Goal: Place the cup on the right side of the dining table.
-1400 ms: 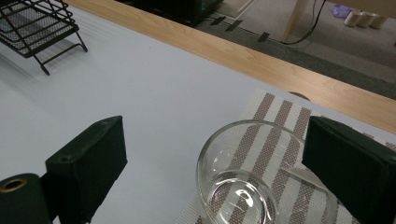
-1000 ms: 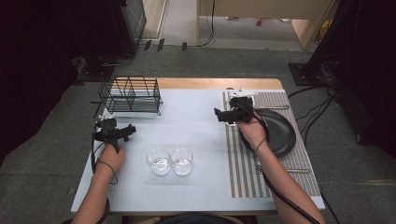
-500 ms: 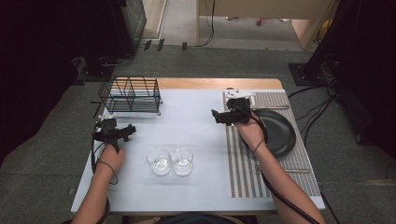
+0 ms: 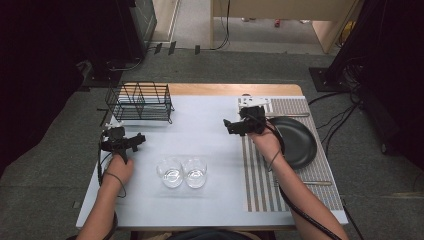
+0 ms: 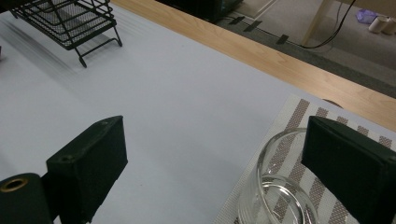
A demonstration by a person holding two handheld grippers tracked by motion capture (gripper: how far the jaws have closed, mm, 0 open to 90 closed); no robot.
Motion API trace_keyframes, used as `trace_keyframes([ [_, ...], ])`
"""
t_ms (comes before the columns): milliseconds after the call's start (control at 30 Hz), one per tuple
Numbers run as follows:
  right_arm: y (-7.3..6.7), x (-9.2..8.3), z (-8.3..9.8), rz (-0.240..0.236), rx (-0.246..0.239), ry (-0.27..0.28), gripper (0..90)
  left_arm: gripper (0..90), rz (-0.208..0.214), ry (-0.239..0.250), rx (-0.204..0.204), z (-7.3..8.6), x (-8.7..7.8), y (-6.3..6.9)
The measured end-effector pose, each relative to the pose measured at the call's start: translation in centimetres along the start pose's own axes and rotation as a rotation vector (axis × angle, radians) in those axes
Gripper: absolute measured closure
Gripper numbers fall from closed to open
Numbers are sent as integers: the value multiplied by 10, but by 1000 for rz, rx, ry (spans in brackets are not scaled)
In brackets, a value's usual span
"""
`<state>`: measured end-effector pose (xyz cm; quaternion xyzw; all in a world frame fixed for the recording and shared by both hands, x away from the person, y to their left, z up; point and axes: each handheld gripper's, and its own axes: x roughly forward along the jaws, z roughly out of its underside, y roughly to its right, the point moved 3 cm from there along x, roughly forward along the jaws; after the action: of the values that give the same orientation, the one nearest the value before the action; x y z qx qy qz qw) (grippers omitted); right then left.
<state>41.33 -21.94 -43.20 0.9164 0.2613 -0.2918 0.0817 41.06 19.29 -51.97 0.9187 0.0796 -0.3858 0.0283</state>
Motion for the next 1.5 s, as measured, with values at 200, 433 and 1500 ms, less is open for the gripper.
trace_keyframes([
  [200,-5,0,0,-14,14,13,66,0,0,0,0,0,0,0],
  [433,-11,2,1,-24,-3,9,66,0,0,0,-1,0,0,0],
  [1500,-34,11,6,-78,-28,7,65,0,0,1,-1,0,0,0],
])
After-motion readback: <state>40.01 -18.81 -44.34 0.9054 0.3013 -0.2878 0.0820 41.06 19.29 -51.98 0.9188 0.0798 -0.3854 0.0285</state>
